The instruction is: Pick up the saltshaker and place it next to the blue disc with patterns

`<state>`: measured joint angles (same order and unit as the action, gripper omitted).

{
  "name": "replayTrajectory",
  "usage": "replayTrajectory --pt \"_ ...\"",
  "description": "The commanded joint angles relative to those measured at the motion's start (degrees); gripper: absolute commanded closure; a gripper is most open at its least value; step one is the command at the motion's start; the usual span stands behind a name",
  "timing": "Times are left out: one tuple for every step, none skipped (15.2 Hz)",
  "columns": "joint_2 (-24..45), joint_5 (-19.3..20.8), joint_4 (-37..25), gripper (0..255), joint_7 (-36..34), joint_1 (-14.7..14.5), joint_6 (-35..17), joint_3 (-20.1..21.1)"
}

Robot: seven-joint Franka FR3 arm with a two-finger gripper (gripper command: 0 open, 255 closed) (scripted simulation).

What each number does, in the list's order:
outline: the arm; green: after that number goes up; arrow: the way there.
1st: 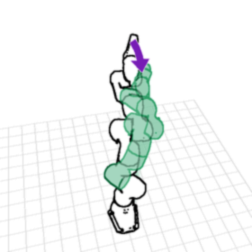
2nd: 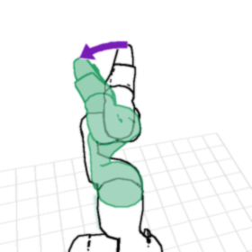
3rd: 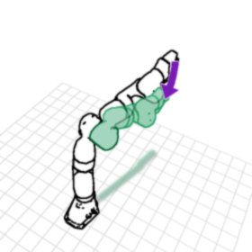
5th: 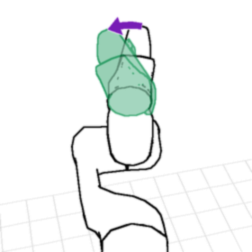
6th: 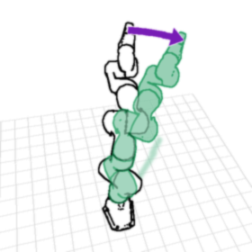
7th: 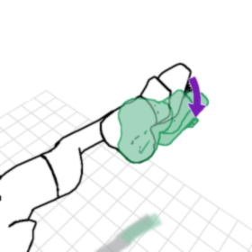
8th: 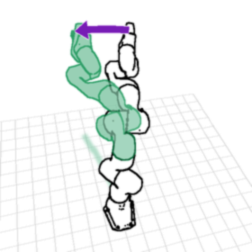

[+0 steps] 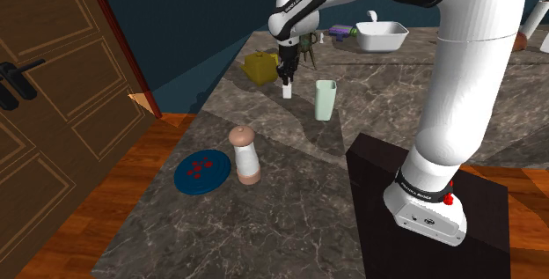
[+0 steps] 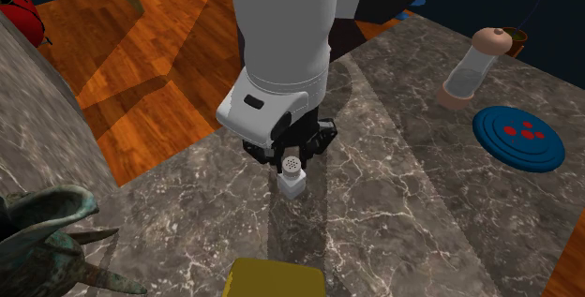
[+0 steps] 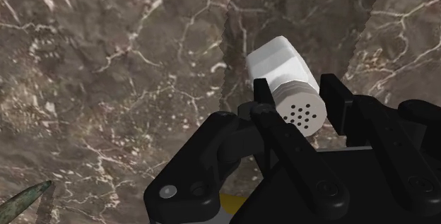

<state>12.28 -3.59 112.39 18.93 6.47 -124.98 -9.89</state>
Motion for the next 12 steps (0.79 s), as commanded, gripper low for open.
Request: replayTrajectory --pt "0.0 0.0 0.0 255 0.0 0.0 0.0 0.0" --pt "0.0 0.0 0.0 255 0.0 0.0 0.0 0.0" --pt "0.0 0.0 0.0 255 0.0 0.0 0.0 0.0" --pt "0.0 0.0 0.0 255 0.0 0.0 0.0 0.0" --pt "0.0 0.0 0.0 255 0.0 0.0 0.0 0.0" --pt "-0.4 0.1 -0.3 255 -0.1 0.0 0.7 0.0" --pt "-0.7 0.2 -0.7 255 -0.1 0.0 1.4 0.0" --pt "-1.0 0.3 -1.0 255 -0.2 -0.1 2.1 -0.1" --pt "-1.3 0.4 -1.4 255 -0.3 -0.1 2.8 -0.1" --pt "-1.7 0.4 -1.8 255 -0.3 -0.1 3.5 -0.1" --pt "-2.0 0.5 -2.2 255 -0.4 -0.1 4.2 -0.1" --pt "-2.2 0.6 -2.7 255 -0.5 -0.1 4.9 -0.1"
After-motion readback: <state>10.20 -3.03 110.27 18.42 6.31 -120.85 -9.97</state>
